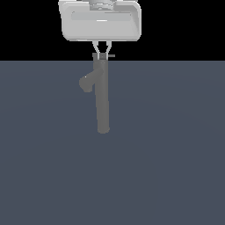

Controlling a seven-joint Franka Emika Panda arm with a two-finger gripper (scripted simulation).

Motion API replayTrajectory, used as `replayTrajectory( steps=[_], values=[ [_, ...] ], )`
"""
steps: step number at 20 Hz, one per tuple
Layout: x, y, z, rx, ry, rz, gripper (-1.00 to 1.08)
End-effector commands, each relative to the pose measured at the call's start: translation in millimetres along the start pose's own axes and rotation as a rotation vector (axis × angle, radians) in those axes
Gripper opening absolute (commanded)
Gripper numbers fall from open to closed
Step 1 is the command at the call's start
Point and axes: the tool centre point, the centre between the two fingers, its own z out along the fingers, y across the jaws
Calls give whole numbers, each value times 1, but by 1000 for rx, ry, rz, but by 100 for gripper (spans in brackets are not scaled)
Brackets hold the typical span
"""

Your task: Turn on the faucet by rotating a designated handle.

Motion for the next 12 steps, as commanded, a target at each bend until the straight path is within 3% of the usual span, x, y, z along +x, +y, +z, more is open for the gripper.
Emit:
replayTrajectory(
  steps=[1, 12],
  values=[
    [0, 0, 0, 2, 0, 0, -100],
    [37, 32, -1, -3, 10, 35, -100]
  ],
)
